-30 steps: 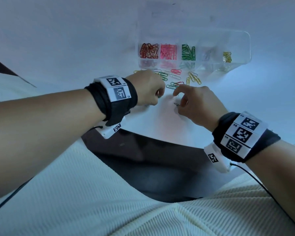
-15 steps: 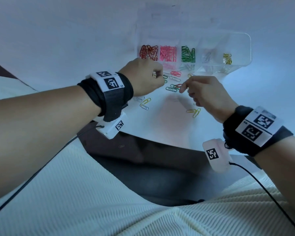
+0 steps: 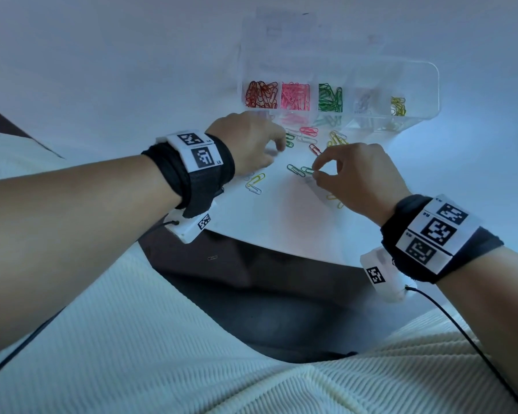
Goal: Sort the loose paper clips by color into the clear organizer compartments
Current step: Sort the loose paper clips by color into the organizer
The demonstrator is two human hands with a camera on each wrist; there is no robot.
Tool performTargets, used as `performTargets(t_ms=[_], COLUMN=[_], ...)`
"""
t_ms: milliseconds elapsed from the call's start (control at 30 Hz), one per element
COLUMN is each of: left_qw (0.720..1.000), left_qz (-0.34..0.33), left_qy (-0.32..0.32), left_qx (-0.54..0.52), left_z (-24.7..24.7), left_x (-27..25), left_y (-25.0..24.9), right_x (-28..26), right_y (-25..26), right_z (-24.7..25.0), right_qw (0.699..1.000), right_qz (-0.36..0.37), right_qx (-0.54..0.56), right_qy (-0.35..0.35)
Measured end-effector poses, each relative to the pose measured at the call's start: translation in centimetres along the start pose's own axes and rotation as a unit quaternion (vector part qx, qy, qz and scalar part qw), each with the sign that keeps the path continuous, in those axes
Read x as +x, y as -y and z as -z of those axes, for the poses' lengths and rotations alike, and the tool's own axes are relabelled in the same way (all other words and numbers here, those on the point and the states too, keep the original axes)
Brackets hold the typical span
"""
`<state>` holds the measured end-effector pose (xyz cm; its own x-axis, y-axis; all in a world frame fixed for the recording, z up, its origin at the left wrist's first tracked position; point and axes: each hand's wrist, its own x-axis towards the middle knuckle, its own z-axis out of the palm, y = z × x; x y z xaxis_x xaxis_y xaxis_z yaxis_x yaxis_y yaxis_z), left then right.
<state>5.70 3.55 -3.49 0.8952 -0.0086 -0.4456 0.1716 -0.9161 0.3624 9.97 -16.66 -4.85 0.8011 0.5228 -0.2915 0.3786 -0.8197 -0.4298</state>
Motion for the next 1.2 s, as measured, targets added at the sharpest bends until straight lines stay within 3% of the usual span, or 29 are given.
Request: performTargets(t_ms=[300, 533, 667, 833, 1000, 1133, 1200], left_qw=[1.0, 1.0, 1.0, 0.998, 0.999, 0.996, 0.98], left_qz=[0.001, -0.006, -0.006, 0.008, 0.015, 0.022, 0.01], left_qy=[-0.004, -0.008, -0.01, 0.012, 0.043, 0.021, 0.038], left_qx=[0.009, 0.017, 0.027, 0.055, 0.025, -0.087, -0.196], left_z=[0.0, -0.3, -0.3, -0.5, -0.6, -0.1, -0.4], left_x=[0.0, 0.2, 0.2, 0.4, 0.0, 0.4, 1.0], left_y=[0.1, 0.1, 0.1, 0.0, -0.2, -0.8, -0.6], right_x=[-0.3, -0.1, 0.3, 0.6, 0.8, 0.5, 0.3], right_y=[-0.1, 0.0, -0.1, -0.1, 0.3, 0.3, 0.5], right_z=[-0.4, 0.0, 0.9, 2.0, 2.2, 1.8, 1.6], right_qw=[0.999, 0.991, 0.981, 0.939, 0.815, 0.786, 0.797], right_qz=[-0.033, -0.098, -0.104, -0.163, -0.221, -0.217, -0.212], right_qx=[-0.011, 0.036, 0.14, 0.285, 0.514, 0.556, 0.547], right_qy=[-0.006, 0.081, 0.087, 0.1, 0.149, 0.161, 0.144])
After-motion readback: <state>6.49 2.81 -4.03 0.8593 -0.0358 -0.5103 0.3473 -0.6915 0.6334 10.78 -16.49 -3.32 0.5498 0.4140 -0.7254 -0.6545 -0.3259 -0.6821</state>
